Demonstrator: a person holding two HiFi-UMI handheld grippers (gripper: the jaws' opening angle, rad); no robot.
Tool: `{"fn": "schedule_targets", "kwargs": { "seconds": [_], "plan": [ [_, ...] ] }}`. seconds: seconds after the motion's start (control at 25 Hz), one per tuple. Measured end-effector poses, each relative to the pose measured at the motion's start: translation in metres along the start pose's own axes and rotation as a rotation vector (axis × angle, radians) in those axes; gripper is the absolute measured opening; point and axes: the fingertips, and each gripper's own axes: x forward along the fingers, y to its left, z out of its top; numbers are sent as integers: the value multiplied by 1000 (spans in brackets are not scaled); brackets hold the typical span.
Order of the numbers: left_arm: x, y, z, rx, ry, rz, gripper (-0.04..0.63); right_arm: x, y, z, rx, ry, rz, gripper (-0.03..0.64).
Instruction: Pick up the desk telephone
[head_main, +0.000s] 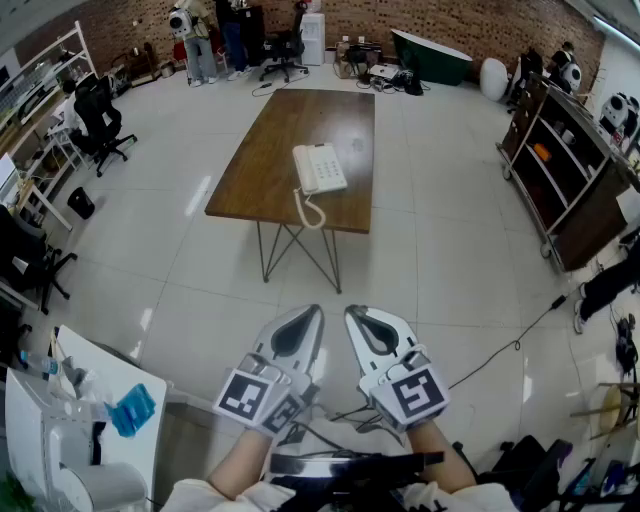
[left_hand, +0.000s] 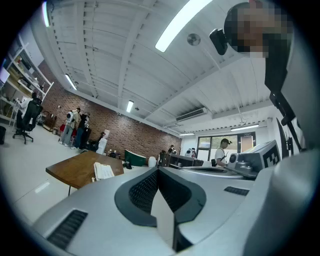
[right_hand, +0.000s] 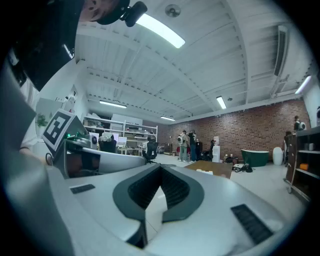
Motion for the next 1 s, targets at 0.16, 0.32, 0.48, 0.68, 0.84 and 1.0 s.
{"fn": "schedule_targets", "kwargs": {
  "seconds": [0.16, 0.32, 0.48, 0.68, 0.84, 1.0],
  "plan": [
    [-4, 14, 2, 4, 8, -2, 0, 9, 11, 1, 10, -1, -9, 2],
    [-6, 19, 2, 2, 10, -12, 0, 14, 14, 2, 7, -1, -19, 2],
    [-9, 22, 3, 1, 3, -12, 0, 17, 16, 2, 3, -4, -19, 2],
    [-9, 32, -1, 1, 4, -8, 0, 27, 17, -1, 4, -10, -16, 2],
    [-4, 37, -3, 8, 11, -10, 0, 34, 11, -3, 10, -20, -19, 2],
    [5, 46, -4, 16, 22, -3, 0, 44, 1, -3, 15, -27, -17, 2]
  ]
}}
